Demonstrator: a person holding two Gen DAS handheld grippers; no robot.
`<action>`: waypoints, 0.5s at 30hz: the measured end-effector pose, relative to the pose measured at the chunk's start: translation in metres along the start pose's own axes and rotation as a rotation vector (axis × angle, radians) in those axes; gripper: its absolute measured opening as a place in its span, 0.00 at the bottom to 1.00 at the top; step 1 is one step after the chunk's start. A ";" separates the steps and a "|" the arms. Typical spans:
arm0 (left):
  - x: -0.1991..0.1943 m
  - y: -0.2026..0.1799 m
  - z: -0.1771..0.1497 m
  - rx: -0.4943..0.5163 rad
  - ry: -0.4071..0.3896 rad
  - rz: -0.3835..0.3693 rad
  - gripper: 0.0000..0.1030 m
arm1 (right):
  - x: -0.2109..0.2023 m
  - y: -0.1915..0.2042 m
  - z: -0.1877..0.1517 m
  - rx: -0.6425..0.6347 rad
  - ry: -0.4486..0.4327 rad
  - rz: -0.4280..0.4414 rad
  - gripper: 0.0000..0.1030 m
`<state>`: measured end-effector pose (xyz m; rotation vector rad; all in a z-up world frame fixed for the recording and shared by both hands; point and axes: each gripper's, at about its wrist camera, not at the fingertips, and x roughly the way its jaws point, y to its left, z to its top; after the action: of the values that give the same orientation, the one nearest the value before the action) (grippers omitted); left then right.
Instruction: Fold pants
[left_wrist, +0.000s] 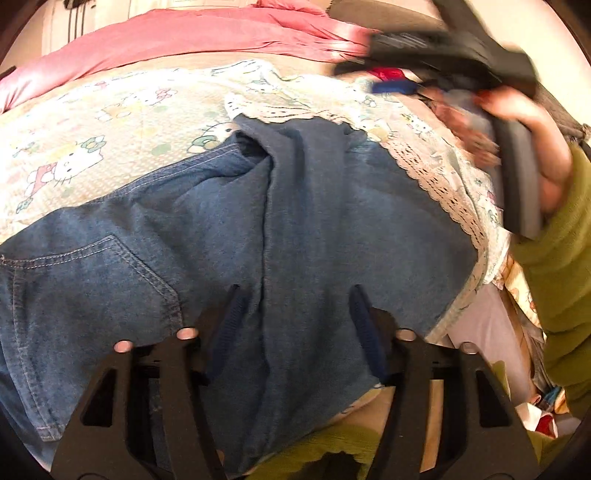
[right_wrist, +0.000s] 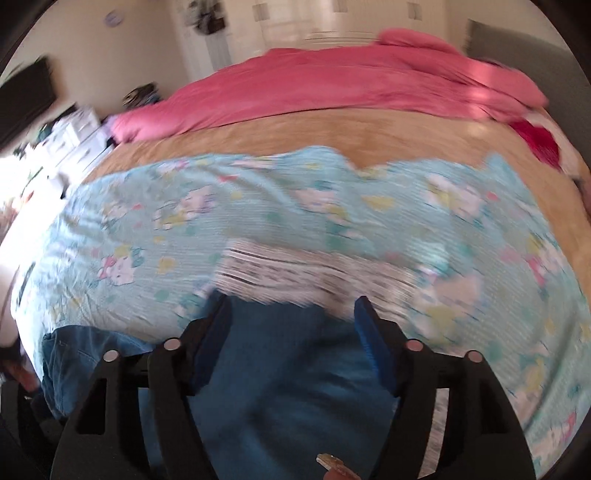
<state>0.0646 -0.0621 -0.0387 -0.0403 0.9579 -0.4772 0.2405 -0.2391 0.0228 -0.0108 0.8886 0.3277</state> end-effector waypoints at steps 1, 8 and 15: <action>0.000 -0.003 -0.001 0.010 -0.007 0.002 0.18 | 0.014 0.019 0.007 -0.039 0.016 0.009 0.68; 0.002 -0.011 -0.004 0.027 -0.017 -0.041 0.05 | 0.115 0.078 0.036 -0.148 0.134 -0.174 0.77; -0.004 0.000 -0.007 -0.011 -0.032 -0.092 0.08 | 0.119 0.041 0.037 -0.073 0.124 -0.154 0.09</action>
<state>0.0575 -0.0596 -0.0399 -0.1018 0.9302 -0.5550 0.3259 -0.1618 -0.0395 -0.1682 0.9919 0.2172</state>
